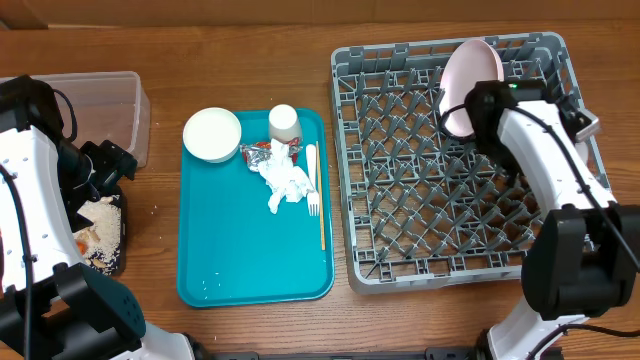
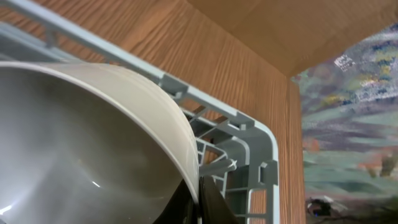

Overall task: Sort waste into correct bins and load items into the dishwasher rack
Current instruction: 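Lower the bowl upright into the rack and open the right gripper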

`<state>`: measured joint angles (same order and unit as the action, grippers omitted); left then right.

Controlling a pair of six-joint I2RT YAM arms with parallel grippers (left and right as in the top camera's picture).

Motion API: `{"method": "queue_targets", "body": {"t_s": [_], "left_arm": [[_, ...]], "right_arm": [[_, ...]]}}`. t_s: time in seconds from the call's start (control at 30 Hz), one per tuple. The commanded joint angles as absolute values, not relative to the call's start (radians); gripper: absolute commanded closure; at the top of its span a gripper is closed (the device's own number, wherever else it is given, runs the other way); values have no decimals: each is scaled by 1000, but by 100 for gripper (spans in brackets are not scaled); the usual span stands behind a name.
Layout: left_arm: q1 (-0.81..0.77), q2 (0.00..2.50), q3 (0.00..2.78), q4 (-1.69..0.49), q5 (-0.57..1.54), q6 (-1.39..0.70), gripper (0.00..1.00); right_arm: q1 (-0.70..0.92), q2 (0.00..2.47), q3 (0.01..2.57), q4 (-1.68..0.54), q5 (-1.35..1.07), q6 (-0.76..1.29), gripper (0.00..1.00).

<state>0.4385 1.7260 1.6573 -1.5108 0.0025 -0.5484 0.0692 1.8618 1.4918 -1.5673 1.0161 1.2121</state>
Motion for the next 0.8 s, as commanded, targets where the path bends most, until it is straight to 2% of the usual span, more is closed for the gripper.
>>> {"method": "queue_targets", "body": {"t_s": [0.0, 0.23, 0.77], "left_arm": [[439, 1713, 1656, -1510, -10, -546, 0], [439, 1713, 1656, -1510, -10, -546, 0], [439, 1713, 1656, -1510, -10, -546, 0]], "right_arm": [[104, 1865, 1483, -1576, 1024, 1227, 96], [125, 1865, 1458, -1591, 991, 1227, 96], [118, 1865, 1433, -1621, 1133, 1227, 96]]}}
